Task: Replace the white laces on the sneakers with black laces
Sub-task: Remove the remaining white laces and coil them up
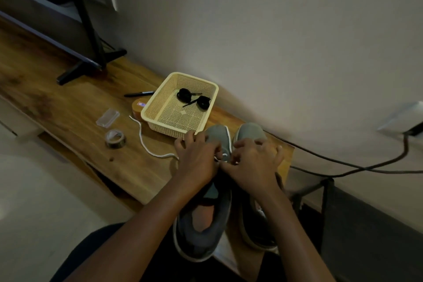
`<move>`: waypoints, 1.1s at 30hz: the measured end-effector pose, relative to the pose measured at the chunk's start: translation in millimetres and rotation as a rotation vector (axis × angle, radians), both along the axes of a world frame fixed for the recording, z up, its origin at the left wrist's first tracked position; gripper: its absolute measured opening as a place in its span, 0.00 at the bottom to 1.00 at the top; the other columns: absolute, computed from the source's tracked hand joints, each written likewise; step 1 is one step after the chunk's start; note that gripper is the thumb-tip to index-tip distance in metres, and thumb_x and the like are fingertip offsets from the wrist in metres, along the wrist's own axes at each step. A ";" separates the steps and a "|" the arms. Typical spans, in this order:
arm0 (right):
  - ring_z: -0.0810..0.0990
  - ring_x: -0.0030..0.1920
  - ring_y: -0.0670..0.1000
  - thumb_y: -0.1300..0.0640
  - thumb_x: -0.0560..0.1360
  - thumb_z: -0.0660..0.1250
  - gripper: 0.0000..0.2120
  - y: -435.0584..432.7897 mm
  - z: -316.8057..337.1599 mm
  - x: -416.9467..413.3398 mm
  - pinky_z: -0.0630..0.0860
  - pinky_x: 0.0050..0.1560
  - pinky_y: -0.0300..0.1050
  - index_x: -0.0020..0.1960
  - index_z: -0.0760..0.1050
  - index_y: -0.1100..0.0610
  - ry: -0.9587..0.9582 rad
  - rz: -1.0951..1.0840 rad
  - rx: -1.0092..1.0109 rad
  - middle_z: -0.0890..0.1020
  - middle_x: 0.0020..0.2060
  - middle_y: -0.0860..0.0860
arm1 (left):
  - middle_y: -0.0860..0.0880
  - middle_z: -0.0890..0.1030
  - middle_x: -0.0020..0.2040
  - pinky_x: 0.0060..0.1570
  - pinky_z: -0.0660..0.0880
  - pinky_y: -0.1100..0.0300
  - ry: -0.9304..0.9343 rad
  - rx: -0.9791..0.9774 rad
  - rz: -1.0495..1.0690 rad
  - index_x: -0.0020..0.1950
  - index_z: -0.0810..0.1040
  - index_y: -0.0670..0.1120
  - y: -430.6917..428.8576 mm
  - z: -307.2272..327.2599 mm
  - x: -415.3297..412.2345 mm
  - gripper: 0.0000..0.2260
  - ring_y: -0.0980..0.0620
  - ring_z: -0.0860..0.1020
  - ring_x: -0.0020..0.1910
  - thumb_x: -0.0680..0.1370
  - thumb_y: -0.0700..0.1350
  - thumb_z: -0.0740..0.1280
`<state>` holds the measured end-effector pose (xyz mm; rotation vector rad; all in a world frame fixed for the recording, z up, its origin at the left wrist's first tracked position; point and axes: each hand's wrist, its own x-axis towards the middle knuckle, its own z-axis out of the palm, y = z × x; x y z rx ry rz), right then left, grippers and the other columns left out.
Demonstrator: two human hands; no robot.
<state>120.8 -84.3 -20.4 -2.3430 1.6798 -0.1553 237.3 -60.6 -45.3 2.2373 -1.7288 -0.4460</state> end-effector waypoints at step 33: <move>0.53 0.74 0.52 0.51 0.71 0.67 0.09 13.7 -10.7 -0.4 0.38 0.70 0.57 0.45 0.82 0.55 -0.108 -0.033 -0.133 0.77 0.62 0.44 | 0.54 0.62 0.73 0.69 0.49 0.44 -0.007 -0.046 0.021 0.49 0.77 0.56 -2.8 -10.1 -1.2 0.04 0.47 0.49 0.74 0.76 0.52 0.66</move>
